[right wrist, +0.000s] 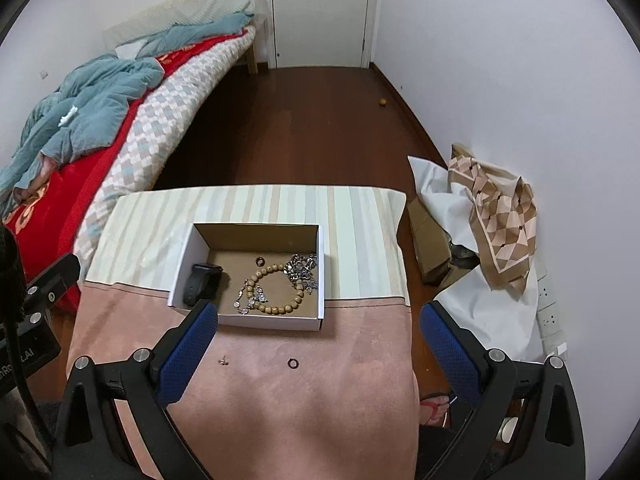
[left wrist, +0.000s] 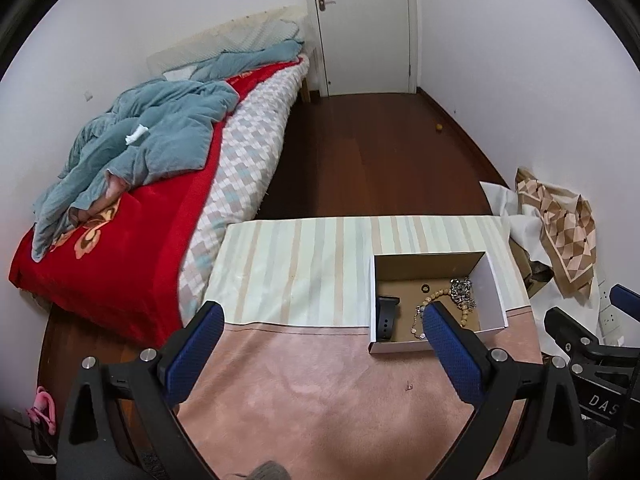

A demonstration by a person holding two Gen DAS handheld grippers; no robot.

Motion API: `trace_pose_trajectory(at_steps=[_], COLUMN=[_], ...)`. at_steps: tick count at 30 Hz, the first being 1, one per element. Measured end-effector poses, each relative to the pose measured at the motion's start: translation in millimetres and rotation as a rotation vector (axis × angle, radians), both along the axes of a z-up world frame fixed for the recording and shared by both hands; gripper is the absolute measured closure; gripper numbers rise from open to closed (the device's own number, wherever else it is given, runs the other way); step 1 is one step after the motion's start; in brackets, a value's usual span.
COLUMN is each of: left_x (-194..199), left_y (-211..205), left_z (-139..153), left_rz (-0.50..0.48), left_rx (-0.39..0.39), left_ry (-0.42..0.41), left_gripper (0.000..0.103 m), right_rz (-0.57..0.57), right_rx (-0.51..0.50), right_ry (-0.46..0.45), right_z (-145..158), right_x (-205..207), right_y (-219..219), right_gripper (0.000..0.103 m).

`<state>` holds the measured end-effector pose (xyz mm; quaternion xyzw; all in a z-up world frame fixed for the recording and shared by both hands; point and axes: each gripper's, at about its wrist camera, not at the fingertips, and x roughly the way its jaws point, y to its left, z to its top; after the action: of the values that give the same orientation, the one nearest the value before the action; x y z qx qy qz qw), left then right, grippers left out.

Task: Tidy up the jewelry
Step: 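Withdraw both open tools from the box back over the table, then grasp the second small black ring with the right tool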

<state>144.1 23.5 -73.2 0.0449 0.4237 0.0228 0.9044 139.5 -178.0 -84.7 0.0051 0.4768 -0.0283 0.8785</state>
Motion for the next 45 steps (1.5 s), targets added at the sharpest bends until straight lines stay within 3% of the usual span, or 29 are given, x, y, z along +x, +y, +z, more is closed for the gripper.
trace_pose_trajectory(at_steps=[11,16,19,24,30,35,37,39,45], left_x=[-20,-19,-17,-10,-2,2,4,5,7], left_y=[1,6,10,13,17,17,17,16,6], left_z=[-6,-41,-73,-133,-171,-183,-186,-189,-192], left_rz=[0.033,0.091,0.115,0.143,0.160,0.151,0.147,0.144,0.124], left_rx=[-0.004,0.035,0.056,0.089,0.105,0.113,0.113,0.112,0.081], left_ry=[0.002,0.037,0.097,0.210,0.285,0.307,0.311,0.317,0.328], left_gripper=[0.001,0.001,0.001,0.001,0.001,0.001,0.001,0.001,0.001], right_rz=[-0.008,-0.032,-0.034,-0.007,0.016,0.022,0.025,0.031,0.016], right_rx=[0.050,0.101,0.107,0.122,0.121,0.101,0.081,0.072,0.100], right_ry=[-0.040,0.005,0.067,0.158,0.179,0.170,0.162,0.155,0.149], right_z=[10,-31,-76,-149,-195,-207,-206,-206,-199], right_x=[-27,-29,-25,-15,-5,-2,-1,-2,-6], right_y=[-5,-15,-16,-5,10,15,16,17,9], right_gripper=[0.001,0.001,0.002,0.030,0.042,0.055,0.069,0.090,0.090])
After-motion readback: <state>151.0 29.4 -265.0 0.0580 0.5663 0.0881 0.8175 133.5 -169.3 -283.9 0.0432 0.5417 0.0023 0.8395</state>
